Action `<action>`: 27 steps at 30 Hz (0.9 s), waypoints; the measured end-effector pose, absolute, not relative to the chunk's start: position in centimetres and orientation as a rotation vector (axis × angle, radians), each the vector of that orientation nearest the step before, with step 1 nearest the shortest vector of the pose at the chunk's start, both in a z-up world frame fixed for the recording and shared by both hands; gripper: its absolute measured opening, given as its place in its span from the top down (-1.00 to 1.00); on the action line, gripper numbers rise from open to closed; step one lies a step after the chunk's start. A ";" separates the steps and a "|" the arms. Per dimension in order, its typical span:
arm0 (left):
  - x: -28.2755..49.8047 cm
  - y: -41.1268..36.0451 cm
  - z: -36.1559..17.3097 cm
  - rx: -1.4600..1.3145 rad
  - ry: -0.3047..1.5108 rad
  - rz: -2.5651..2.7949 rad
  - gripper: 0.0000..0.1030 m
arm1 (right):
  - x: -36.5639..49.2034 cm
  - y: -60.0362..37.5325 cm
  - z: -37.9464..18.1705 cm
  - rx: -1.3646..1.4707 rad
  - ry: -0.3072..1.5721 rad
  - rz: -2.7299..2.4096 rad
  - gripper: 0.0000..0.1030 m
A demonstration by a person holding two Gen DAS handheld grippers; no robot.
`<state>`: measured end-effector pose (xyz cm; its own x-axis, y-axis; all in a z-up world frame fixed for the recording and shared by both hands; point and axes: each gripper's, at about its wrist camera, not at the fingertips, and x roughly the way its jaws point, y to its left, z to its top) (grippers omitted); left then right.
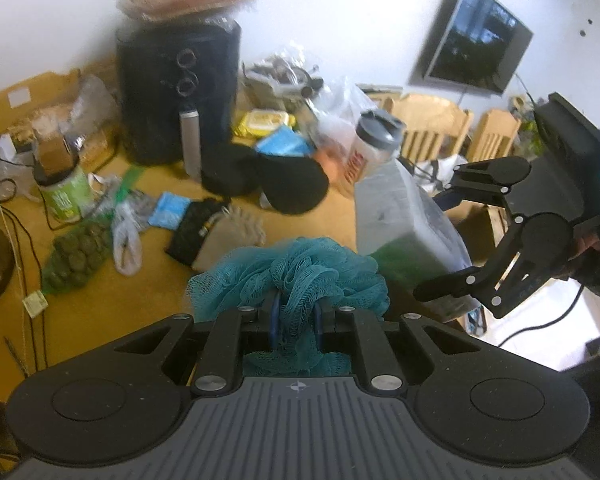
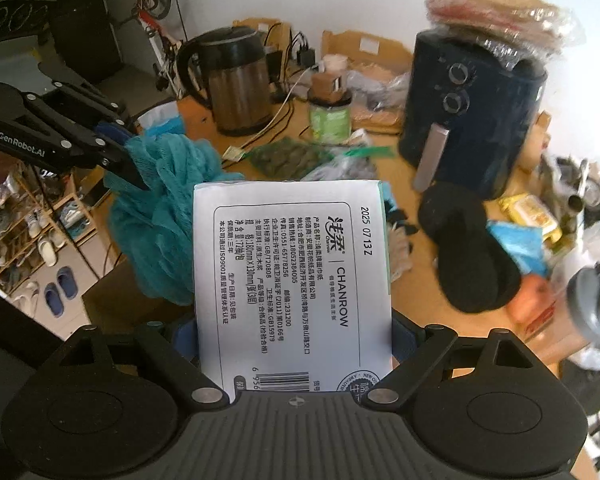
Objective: Organize soft objects
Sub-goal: 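Carry the loofah and white box over the cardboard box with both grippers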
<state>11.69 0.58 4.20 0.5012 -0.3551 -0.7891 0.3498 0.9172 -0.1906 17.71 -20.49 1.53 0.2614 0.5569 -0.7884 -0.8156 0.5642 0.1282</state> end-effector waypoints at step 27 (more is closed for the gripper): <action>10.0 -2.2 0.1 0.166 1.121 -0.419 0.48 | 15.3 -19.1 -2.6 -0.143 1.238 0.826 -0.97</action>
